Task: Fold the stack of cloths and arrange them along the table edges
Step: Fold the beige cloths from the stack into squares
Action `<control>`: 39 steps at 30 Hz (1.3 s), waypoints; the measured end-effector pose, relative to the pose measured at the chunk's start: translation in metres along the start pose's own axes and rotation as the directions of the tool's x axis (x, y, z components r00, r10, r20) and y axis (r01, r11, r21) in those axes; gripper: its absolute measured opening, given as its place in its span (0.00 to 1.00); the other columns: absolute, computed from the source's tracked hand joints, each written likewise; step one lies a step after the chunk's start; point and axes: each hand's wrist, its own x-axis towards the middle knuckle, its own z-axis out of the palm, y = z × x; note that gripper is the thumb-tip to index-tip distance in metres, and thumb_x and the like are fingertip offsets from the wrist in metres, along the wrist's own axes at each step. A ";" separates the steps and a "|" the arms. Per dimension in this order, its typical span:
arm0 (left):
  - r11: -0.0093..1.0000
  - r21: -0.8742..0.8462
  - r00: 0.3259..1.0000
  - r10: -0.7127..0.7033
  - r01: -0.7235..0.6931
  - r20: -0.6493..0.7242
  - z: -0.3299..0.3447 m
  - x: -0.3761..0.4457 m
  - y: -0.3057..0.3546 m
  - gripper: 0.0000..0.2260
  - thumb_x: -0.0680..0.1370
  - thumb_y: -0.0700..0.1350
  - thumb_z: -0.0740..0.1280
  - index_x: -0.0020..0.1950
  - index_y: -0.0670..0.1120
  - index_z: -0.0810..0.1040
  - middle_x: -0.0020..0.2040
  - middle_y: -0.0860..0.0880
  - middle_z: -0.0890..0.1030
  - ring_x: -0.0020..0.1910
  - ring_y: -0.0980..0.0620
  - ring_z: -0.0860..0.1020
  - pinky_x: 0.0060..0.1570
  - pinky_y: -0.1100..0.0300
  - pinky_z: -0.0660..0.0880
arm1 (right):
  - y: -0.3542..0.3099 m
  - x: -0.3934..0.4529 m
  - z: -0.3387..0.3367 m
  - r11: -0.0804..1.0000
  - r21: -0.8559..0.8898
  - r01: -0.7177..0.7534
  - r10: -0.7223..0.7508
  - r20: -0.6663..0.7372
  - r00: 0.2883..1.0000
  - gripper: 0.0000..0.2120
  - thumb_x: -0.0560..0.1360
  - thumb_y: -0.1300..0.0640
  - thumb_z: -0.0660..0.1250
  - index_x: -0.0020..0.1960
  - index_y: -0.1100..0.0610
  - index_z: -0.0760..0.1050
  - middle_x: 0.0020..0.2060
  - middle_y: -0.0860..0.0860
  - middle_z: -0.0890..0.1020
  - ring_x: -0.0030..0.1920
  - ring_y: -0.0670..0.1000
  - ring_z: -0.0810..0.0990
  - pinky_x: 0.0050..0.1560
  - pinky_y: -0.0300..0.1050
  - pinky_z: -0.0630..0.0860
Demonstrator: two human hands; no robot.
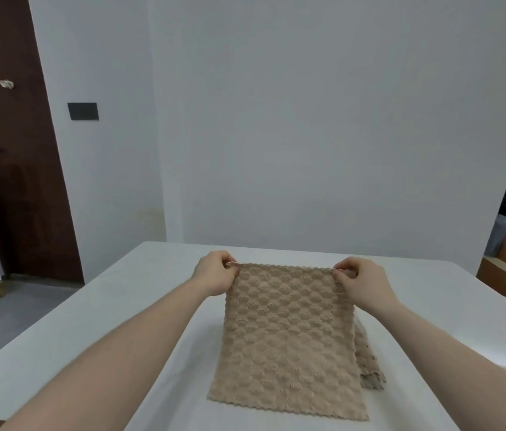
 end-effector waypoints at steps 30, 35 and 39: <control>0.962 0.041 0.960 0.267 -0.271 0.083 0.029 -0.104 -0.093 0.11 0.79 0.38 0.67 0.51 0.56 0.80 0.52 0.61 0.83 0.53 0.62 0.81 0.59 0.61 0.78 | 0.043 -0.121 0.004 0.959 -0.074 0.273 -0.245 0.263 0.933 0.08 0.77 0.57 0.73 0.45 0.43 0.81 0.42 0.36 0.84 0.48 0.38 0.82 0.52 0.41 0.79; 0.942 0.149 0.946 0.273 -0.300 0.177 0.036 -0.121 -0.106 0.10 0.79 0.40 0.66 0.53 0.56 0.79 0.54 0.62 0.81 0.55 0.63 0.78 0.61 0.58 0.76 | 0.058 -0.142 0.009 0.945 -0.123 0.303 -0.252 0.316 0.915 0.08 0.75 0.54 0.73 0.44 0.41 0.79 0.41 0.36 0.82 0.48 0.40 0.80 0.50 0.44 0.79; 0.875 0.331 0.917 0.253 -0.352 0.309 0.035 -0.128 -0.096 0.09 0.75 0.46 0.64 0.52 0.59 0.75 0.58 0.62 0.77 0.60 0.58 0.74 0.63 0.58 0.73 | 0.061 -0.152 0.008 0.930 -0.170 0.327 -0.239 0.397 0.886 0.02 0.74 0.46 0.71 0.43 0.40 0.79 0.42 0.36 0.80 0.49 0.39 0.77 0.52 0.42 0.76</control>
